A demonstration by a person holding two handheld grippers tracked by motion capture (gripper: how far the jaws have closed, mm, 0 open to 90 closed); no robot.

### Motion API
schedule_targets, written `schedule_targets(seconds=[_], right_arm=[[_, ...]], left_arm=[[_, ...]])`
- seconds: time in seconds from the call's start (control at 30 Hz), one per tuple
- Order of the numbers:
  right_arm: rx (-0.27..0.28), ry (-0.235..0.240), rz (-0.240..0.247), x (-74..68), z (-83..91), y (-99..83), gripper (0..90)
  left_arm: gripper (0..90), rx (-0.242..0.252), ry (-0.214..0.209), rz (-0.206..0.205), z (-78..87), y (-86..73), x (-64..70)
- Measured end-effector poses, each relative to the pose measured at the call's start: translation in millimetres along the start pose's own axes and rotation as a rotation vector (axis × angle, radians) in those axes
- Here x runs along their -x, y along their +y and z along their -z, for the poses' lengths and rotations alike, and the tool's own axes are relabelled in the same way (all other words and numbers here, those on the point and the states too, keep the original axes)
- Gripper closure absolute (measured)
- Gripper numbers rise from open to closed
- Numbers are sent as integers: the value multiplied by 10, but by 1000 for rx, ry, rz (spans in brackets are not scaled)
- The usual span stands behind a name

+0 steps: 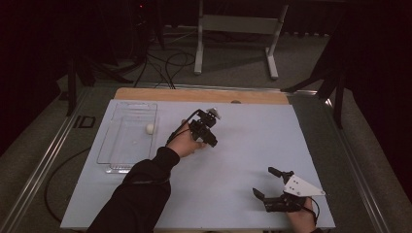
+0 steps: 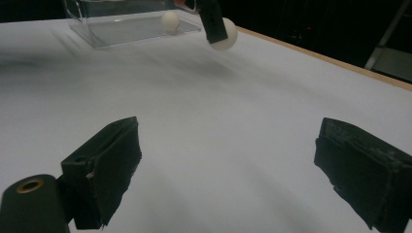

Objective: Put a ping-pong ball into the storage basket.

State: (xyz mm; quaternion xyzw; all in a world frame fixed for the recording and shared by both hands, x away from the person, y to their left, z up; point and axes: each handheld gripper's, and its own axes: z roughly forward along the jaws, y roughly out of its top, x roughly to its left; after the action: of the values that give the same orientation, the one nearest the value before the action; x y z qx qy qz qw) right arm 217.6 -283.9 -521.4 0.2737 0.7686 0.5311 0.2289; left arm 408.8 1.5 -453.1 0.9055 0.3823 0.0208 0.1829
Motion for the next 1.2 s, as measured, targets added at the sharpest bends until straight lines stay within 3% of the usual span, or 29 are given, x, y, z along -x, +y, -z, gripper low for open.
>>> schedule_targets(seconds=[0.37, 0.83, 1.2], right_arm=[[-3, 0, 0, 0, -1, 1, 93], [-5, 0, 0, 0, -3, 0, 93], [0, -5, 2, -5, 4, 7, 92]], left_arm=[[514, -12, -19, -47, 91, -122, 69], [514, -27, -51, -145, 195, -271, 224], [514, -57, -80, -224, 263, -423, 262]])
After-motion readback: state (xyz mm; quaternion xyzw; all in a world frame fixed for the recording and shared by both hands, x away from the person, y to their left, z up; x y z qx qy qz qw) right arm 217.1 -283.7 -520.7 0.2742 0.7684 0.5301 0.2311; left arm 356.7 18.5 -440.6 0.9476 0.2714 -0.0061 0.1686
